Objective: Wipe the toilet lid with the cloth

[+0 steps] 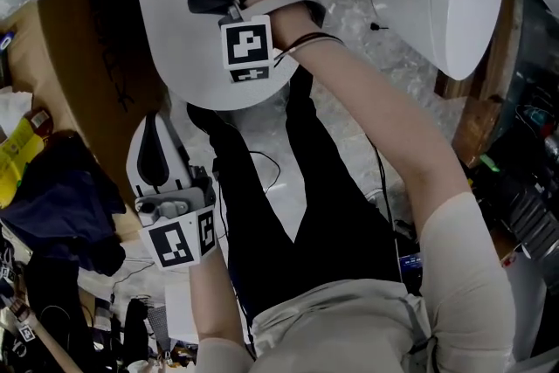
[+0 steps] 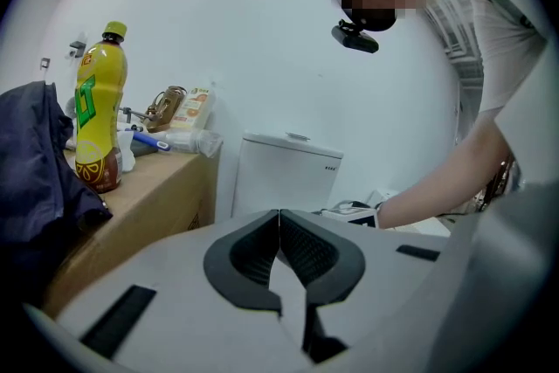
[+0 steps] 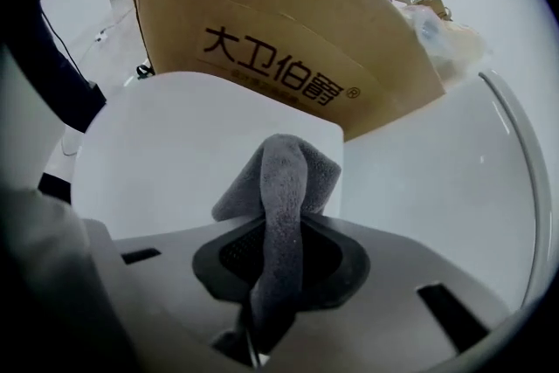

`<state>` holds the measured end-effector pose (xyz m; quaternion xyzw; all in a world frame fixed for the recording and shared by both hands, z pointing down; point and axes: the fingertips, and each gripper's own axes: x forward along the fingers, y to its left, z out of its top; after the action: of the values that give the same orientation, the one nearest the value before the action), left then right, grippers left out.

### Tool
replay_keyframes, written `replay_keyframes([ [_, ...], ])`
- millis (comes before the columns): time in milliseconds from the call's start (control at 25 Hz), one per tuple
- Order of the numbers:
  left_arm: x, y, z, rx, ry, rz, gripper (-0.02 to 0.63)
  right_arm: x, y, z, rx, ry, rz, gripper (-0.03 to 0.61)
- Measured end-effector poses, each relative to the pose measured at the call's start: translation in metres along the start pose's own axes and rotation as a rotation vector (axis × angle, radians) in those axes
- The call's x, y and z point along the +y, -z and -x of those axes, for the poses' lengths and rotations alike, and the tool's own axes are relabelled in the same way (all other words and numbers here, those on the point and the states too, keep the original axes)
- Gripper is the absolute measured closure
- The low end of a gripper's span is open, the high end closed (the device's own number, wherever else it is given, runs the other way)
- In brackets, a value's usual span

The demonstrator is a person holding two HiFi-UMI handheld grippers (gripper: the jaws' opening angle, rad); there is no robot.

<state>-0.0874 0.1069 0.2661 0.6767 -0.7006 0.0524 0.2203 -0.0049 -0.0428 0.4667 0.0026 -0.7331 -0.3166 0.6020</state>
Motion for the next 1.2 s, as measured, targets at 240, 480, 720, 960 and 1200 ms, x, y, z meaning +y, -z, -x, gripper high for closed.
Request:
replay_keyframes([
  [240,0.01,0.005,-0.005,0.019,-0.033,0.027,0.598,-0.069,0.003,-0.03,0.007,0.187,0.044,0.508],
  [480,0.016,0.016,-0.008,0.044,-0.04,0.047,0.598,-0.078,0.001,-0.061,0.026,0.199,0.117,0.508],
  [720,0.024,0.021,-0.012,0.044,-0.047,0.095,0.598,-0.072,0.002,-0.075,0.062,0.239,0.053,0.509],
  [960,0.026,0.017,-0.012,0.04,-0.039,0.089,0.598,-0.056,-0.004,-0.07,0.056,0.231,0.038,0.511],
  [1200,0.027,0.015,-0.008,0.03,-0.035,0.084,0.598,-0.028,-0.024,-0.055,-0.032,0.273,-0.005,0.511],
])
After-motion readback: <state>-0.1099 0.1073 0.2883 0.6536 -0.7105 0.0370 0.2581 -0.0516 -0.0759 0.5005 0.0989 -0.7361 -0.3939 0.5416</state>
